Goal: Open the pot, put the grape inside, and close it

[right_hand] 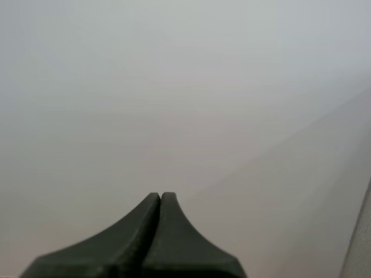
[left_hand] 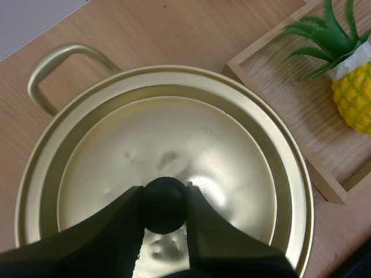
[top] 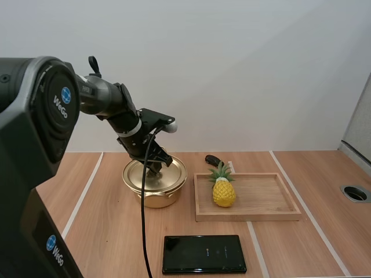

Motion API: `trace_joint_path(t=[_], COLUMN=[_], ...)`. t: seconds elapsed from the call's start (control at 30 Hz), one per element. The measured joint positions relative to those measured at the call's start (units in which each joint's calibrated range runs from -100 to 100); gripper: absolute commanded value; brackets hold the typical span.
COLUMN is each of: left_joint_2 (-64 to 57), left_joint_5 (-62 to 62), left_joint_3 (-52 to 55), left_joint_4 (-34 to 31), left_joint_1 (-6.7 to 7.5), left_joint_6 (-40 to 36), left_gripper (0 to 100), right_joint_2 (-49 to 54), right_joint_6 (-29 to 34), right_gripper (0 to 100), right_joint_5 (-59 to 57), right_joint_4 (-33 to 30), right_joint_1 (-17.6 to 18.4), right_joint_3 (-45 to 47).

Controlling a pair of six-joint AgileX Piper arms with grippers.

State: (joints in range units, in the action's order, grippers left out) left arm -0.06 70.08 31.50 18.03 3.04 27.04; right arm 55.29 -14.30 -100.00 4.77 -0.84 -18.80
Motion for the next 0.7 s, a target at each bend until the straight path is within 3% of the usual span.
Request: trace_joint_path(t=[0.13, 0.2, 0.4, 0.7], left_joint_2=[0.00, 0.00, 0.00, 0.00], left_joint_5=[-4.71, -6.68, -7.61, -3.76], left_joint_3=[0.00, 0.00, 0.00, -0.23], left_joint_4=[-6.99, -11.20, -14.69, -12.87], left_joint_1=[2.58, 3.04, 3.32, 3.32], left_joint_6=[-5.69, -8.92, -11.99, -12.26], left_gripper=[0, 0, 0, 0], right_joint_2=[0.00, 0.00, 0.00, 0.00], right_joint_6=[0.00, 0.00, 0.00, 0.00], right_gripper=[0, 0, 0, 0], right_joint_5=[0.00, 0.00, 0.00, 0.00], right_joint_4=[-0.10, -0.08, -0.08, -0.08], right_joint_1=[0.00, 0.00, 0.00, 0.00], right_joint_3=[0.00, 0.00, 0.00, 0.00])
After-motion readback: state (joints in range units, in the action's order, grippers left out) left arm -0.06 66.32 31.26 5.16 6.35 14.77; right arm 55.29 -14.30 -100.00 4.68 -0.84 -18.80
